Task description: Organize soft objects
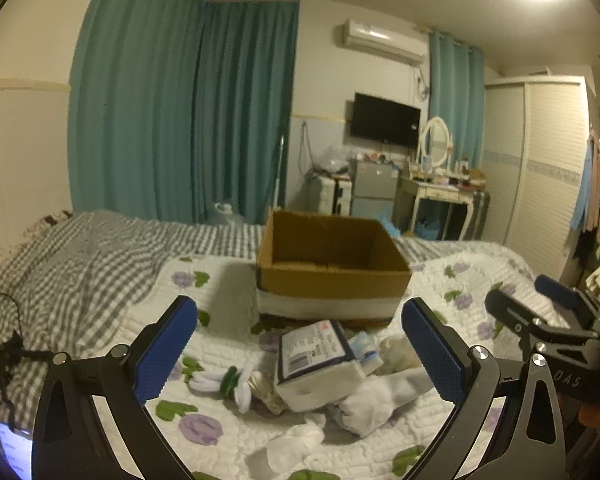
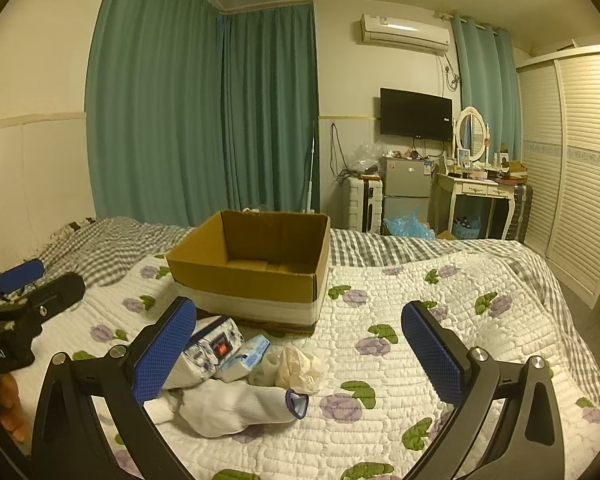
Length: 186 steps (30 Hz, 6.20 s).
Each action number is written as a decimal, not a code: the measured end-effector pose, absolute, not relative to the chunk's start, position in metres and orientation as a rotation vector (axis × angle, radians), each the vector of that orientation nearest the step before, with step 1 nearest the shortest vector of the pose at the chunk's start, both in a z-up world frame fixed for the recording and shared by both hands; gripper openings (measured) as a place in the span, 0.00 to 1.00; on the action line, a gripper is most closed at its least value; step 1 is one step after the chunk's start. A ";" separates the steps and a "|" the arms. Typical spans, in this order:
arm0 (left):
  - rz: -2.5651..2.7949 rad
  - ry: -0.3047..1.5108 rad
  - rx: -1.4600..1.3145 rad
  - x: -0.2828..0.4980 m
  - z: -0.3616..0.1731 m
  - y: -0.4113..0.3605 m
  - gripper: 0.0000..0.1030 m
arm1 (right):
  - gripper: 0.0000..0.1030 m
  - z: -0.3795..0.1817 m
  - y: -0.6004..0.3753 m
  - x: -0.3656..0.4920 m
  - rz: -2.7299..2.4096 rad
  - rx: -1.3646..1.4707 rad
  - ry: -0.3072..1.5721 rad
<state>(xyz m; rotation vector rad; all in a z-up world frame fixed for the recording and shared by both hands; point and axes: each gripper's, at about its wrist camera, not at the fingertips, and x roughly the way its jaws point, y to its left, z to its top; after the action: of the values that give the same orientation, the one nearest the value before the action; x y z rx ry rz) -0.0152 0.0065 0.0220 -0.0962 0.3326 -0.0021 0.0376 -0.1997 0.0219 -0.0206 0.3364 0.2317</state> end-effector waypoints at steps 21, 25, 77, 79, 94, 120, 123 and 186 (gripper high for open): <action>-0.014 0.785 -0.103 0.028 -0.081 0.004 0.96 | 1.00 -0.002 -0.191 0.046 0.270 -0.159 0.544; -0.029 0.867 -0.053 0.035 -0.105 -0.010 0.93 | 1.00 -0.021 -0.188 0.054 0.272 -0.176 0.585; -0.020 0.775 -0.132 0.004 -0.082 0.005 0.33 | 0.43 -0.100 -0.130 0.066 0.419 -0.112 0.780; -0.024 0.780 -0.130 -0.001 -0.080 -0.001 0.33 | 0.41 -0.095 -0.134 0.060 0.432 -0.101 0.779; -0.004 0.610 -0.129 -0.015 0.008 -0.002 0.33 | 0.38 0.001 -0.159 0.023 0.479 -0.065 0.587; -0.038 0.587 -0.013 0.195 0.044 -0.010 0.33 | 0.38 0.093 -0.150 0.231 0.448 -0.070 0.500; -0.042 0.623 -0.010 0.223 0.025 -0.013 0.33 | 0.39 0.076 -0.144 0.269 0.445 -0.078 0.536; 0.041 0.526 0.055 0.033 0.043 -0.034 1.00 | 1.00 0.110 -0.218 0.073 0.357 -0.106 0.501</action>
<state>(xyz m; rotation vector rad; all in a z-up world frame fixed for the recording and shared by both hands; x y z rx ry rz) 0.0329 -0.0337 0.0434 0.0554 0.5265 0.0406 0.0734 -0.2175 0.1097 -0.1059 0.5014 0.3574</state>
